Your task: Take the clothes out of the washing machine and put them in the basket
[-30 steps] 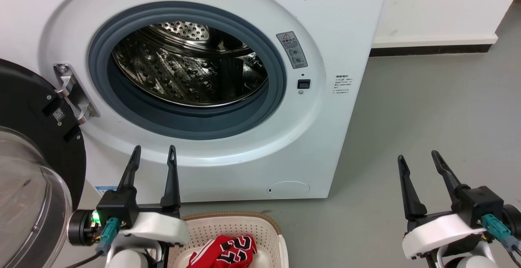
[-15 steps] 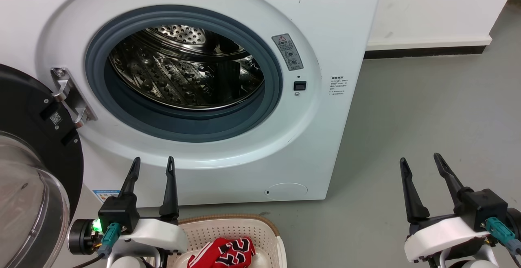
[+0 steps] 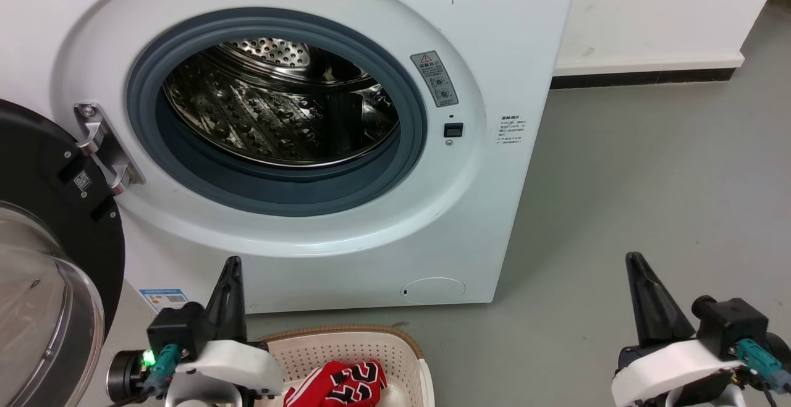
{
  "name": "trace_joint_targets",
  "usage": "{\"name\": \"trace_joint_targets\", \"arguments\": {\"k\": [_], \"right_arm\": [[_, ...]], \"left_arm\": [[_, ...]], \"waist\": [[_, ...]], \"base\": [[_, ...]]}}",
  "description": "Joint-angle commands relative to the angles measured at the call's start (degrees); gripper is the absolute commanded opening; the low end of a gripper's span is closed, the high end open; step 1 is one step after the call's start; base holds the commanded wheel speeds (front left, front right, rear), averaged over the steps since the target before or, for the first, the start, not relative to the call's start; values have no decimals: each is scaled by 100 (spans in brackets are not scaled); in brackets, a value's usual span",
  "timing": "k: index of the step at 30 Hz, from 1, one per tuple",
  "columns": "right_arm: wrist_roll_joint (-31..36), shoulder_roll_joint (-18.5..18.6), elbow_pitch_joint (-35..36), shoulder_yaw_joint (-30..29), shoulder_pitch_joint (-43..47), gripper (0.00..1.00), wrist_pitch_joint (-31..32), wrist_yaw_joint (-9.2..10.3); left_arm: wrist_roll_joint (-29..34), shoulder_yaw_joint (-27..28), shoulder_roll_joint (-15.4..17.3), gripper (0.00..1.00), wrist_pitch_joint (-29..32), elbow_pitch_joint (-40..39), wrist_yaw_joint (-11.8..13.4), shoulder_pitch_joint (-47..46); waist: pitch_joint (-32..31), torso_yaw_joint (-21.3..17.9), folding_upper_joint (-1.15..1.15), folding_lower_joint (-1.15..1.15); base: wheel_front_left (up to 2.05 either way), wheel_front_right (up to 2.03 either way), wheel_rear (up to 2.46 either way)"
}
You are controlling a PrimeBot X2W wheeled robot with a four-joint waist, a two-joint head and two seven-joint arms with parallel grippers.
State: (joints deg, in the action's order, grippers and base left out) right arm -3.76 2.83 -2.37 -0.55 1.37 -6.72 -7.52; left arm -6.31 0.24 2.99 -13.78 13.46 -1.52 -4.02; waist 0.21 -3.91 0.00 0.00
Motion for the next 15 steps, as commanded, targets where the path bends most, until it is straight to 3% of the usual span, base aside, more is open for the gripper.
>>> {"name": "trace_joint_targets", "arguments": {"k": [1, 15], "right_arm": [[-313, 11, 68, -4, -86, 0, 19, 0], [-2028, 103, -187, -25, -255, 0, 201, 1]], "left_arm": [[-255, 82, 22, 0, 78, -40, -29, -170], [-1860, 126, 17, 0, 404, -93, -138, -127]], "waist": [[0, 7, 0, 0], [-1, 51, 0, 0]], "base": [[0, 0, 0], [0, 0, 0]]}}
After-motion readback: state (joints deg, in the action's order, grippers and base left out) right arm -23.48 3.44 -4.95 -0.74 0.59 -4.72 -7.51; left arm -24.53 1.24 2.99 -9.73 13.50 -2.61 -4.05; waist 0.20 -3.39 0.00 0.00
